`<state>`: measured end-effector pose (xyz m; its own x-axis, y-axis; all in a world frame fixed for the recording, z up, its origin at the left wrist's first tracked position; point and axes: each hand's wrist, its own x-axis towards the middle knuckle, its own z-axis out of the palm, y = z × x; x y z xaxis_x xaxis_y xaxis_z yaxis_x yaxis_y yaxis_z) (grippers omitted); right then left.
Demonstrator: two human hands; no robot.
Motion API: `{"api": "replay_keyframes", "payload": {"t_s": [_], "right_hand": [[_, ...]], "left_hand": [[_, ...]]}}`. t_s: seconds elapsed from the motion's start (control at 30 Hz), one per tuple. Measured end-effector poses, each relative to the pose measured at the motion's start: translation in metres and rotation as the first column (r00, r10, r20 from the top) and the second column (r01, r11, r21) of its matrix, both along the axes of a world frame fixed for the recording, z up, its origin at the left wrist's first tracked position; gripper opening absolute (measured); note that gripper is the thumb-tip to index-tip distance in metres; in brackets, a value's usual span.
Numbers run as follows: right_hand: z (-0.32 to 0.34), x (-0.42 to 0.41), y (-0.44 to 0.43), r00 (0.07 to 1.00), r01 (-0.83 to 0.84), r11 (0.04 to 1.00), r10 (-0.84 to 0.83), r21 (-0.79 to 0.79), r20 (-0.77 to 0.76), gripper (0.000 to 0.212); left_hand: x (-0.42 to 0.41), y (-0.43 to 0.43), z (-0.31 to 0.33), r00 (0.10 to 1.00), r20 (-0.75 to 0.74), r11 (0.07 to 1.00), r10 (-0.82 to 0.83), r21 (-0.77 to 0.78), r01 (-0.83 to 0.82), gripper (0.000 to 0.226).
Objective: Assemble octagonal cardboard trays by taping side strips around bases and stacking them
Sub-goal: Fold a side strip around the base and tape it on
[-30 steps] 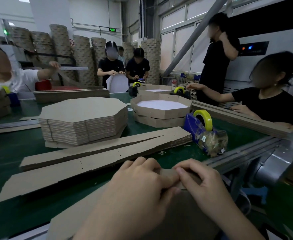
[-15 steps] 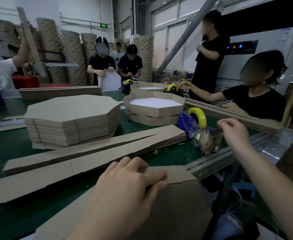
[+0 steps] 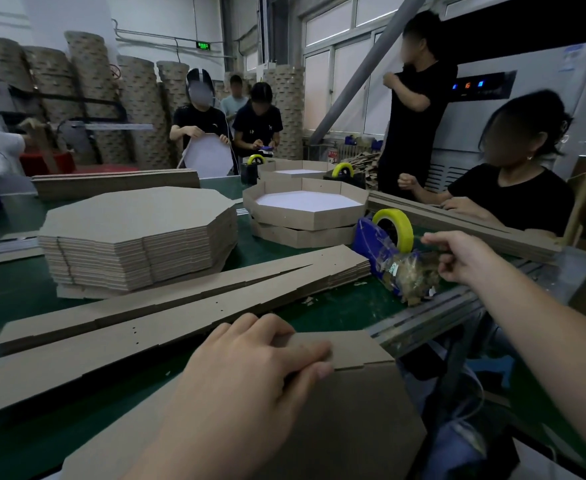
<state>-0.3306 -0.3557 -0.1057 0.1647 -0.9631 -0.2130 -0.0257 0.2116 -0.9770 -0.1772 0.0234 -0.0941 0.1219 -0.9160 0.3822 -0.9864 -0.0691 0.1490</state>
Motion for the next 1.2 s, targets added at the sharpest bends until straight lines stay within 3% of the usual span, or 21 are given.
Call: {"api": "replay_keyframes", "payload": {"t_s": [0.07,0.17,0.27,0.3,0.37,0.43,0.47,0.57,0.7,0.8,0.9,1.03,1.2], "right_hand": [[-0.010,-0.003,0.006,0.989,0.049,0.996,-0.038,-0.072,0.143,0.004],[-0.035,-0.015,0.015,0.907,0.096,0.984,-0.024,-0.151,0.420,0.025],[-0.053,-0.022,0.020,0.869,0.112,0.979,-0.013,-0.170,0.495,0.041],[-0.056,-0.023,0.023,0.902,0.132,0.969,-0.031,-0.208,0.431,0.042],[-0.059,-0.026,0.027,0.991,0.128,0.916,-0.106,-0.381,0.077,0.030],[-0.061,-0.034,0.033,0.910,0.080,0.831,-0.286,-0.550,-0.300,0.026],[-0.061,-0.039,0.037,0.848,0.057,0.787,-0.363,-0.614,-0.386,0.029],[-0.047,-0.043,0.064,0.807,0.026,0.725,-0.422,-0.688,-0.414,0.022],[-0.016,-0.025,0.136,0.925,-0.073,0.663,-0.234,-0.745,-0.299,0.010],[0.002,-0.017,0.208,0.983,-0.178,0.675,0.094,-0.716,-0.156,0.009],[0.003,-0.011,0.270,0.926,-0.244,0.765,0.366,-0.596,0.091,0.014],[-0.021,0.010,0.304,0.902,-0.251,0.932,0.323,-0.262,0.286,0.035],[-0.028,0.023,0.313,0.909,-0.213,0.976,0.218,-0.052,0.356,0.038]], "left_hand": [[0.001,0.000,-0.001,1.000,0.010,1.000,-0.002,-0.016,0.002,0.058],[0.002,0.001,-0.001,1.000,-0.002,1.000,-0.009,-0.018,0.009,0.054],[0.001,0.001,0.001,1.000,0.015,1.000,0.002,0.014,-0.002,0.065],[0.001,0.001,0.001,1.000,0.014,1.000,0.007,0.021,-0.007,0.069],[0.002,0.001,0.002,1.000,0.003,1.000,0.010,0.020,-0.010,0.070],[0.003,0.001,0.001,1.000,-0.005,1.000,0.011,0.015,-0.011,0.068],[0.003,0.002,0.001,1.000,-0.009,1.000,0.010,0.010,-0.010,0.065],[0.003,0.002,0.001,1.000,-0.006,1.000,0.017,0.013,-0.016,0.057],[0.000,0.002,0.005,0.999,0.042,0.999,0.031,0.038,-0.032,0.050],[0.000,0.001,0.007,0.995,0.094,0.998,0.041,0.034,-0.044,0.043],[0.000,0.001,0.005,0.996,0.077,0.998,0.053,0.015,-0.055,0.041],[0.000,0.005,0.001,0.998,0.039,0.998,0.051,-0.023,-0.050,0.043],[-0.003,0.008,0.007,0.996,0.041,0.997,0.077,0.027,-0.078,0.043]]}}
